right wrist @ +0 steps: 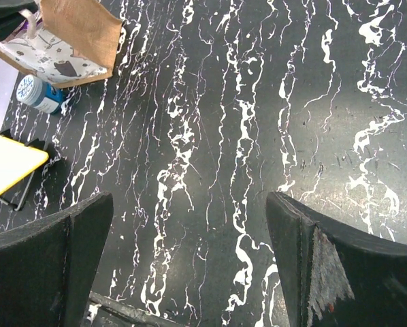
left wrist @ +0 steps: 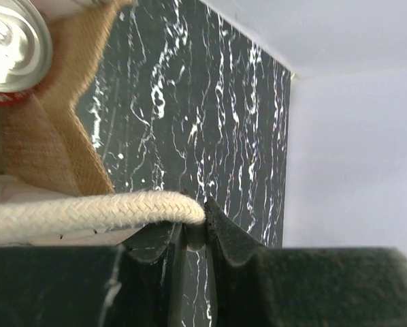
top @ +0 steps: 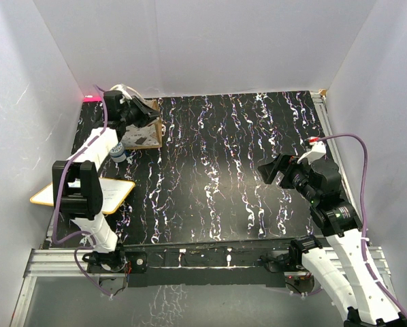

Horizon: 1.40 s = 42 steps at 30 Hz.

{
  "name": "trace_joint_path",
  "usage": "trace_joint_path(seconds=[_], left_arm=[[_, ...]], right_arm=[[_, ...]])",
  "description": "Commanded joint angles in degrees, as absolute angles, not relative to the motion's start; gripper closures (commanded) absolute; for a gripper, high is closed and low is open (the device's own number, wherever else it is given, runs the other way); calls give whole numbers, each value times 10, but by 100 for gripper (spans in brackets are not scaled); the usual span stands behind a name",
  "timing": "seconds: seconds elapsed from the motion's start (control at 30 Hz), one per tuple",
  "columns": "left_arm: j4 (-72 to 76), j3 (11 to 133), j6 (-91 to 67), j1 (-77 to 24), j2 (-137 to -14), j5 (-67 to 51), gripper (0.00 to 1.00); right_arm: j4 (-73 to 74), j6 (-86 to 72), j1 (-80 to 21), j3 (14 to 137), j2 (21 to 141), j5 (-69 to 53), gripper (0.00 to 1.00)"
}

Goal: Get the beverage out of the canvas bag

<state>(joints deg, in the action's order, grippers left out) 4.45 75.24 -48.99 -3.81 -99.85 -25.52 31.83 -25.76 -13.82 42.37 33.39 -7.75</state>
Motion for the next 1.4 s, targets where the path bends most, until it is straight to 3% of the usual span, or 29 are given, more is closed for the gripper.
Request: trace_joint_path(seconds=[0.0,0.43,0.73,1.17,1.37], left_arm=[[59,786,-469,-90,-1027,-340,88],[15,843,-411,-200,-1088,-350,87],[-29,805,-358,-273,-1047,-345,87],[-133,604,-305,-316,-802,-277,87],[-218,519,-292,-316,-656,-181,87]], right_arm=[[280,-257,-141,426,337,-82,2],[279,-258,-141,425,341,-83,2],[279,-257,-141,426,352,-86,2],[272,-247,-141,428,389,-119,2],[229,-251,-141,419,440,-246,2]])
